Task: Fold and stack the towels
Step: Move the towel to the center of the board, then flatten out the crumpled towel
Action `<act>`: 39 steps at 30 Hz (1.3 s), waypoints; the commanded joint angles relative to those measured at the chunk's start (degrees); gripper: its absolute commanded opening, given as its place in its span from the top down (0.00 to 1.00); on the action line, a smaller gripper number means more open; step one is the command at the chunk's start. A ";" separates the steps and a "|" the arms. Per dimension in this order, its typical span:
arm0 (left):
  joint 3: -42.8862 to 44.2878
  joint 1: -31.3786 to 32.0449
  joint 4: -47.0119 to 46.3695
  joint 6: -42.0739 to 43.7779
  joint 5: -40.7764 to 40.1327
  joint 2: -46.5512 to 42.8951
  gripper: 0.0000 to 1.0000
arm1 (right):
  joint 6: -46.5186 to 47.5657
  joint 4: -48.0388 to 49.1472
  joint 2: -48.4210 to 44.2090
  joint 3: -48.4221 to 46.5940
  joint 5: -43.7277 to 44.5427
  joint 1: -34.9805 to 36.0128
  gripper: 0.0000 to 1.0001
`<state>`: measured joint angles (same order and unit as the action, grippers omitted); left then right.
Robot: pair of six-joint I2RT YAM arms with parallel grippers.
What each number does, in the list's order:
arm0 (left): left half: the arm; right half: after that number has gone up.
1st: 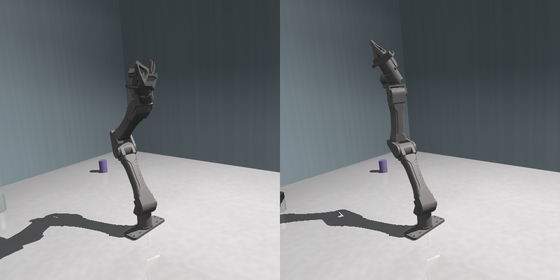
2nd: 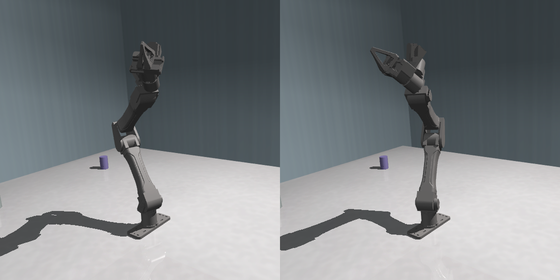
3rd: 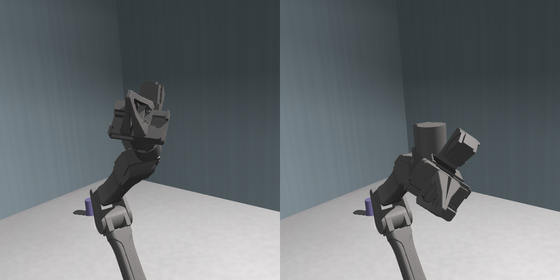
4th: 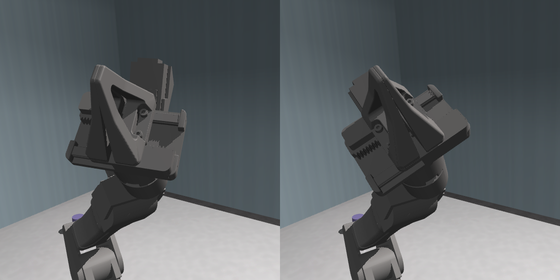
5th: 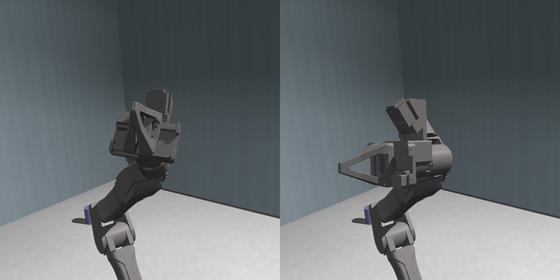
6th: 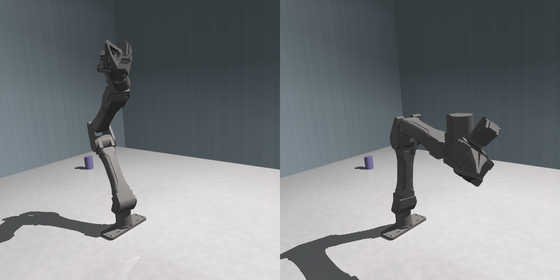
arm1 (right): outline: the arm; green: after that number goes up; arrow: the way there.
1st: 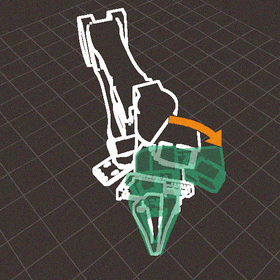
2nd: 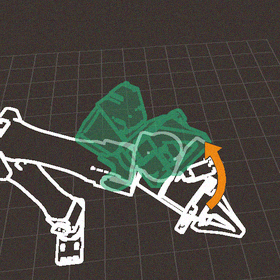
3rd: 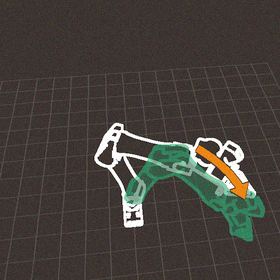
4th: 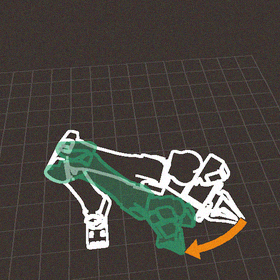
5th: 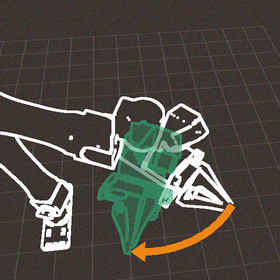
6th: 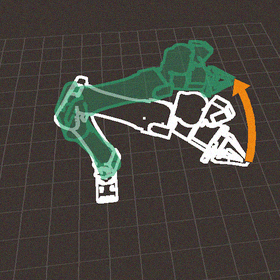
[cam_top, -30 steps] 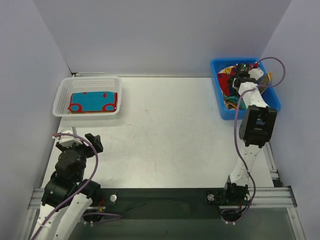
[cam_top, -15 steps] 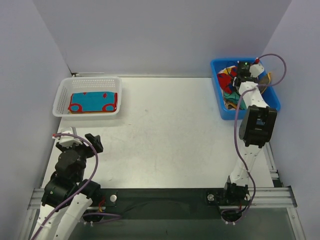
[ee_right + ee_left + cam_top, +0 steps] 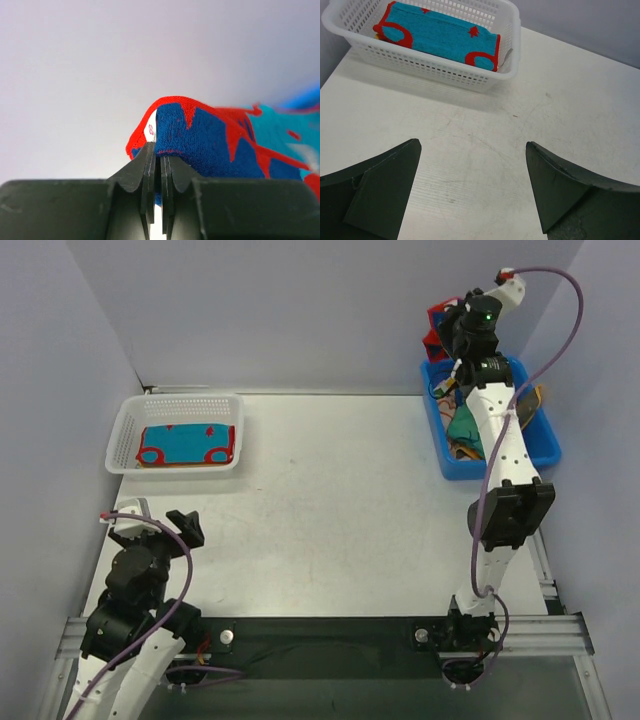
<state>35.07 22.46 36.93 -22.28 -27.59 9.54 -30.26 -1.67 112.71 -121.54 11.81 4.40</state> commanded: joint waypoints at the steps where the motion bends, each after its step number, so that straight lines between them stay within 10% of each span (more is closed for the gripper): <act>1: 0.53 0.22 -0.98 -0.04 1.23 -0.84 0.03 | 0.29 5.71 -6.17 -2.22 -7.14 2.97 1.00; 8: 0.53 0.22 -0.89 -0.22 2.10 -1.63 0.02 | -0.59 12.03 -20.75 18.23 -13.48 14.30 1.00; 18: 3.07 0.22 -1.15 -2.66 9.03 2.50 0.03 | -7.96 5.64 -42.21 70.71 -20.86 41.02 1.00; 23: 3.51 0.22 -3.00 -6.18 14.75 9.51 0.03 | -13.16 -4.88 -47.92 82.14 -23.59 49.72 0.72; 29: 5.27 0.30 -8.08 -8.30 25.82 25.31 0.03 | -8.51 -23.33 -57.68 79.44 -14.91 49.48 0.31; 39: 16.16 16.09 -20.57 -9.27 24.01 58.29 0.13 | 1.61 -18.91 -51.55 76.62 -11.46 28.83 0.58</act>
<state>46.52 31.90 24.56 -30.94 -1.28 62.26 -32.36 -21.91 57.32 -43.64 -0.01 35.66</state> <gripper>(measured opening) 0.901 0.453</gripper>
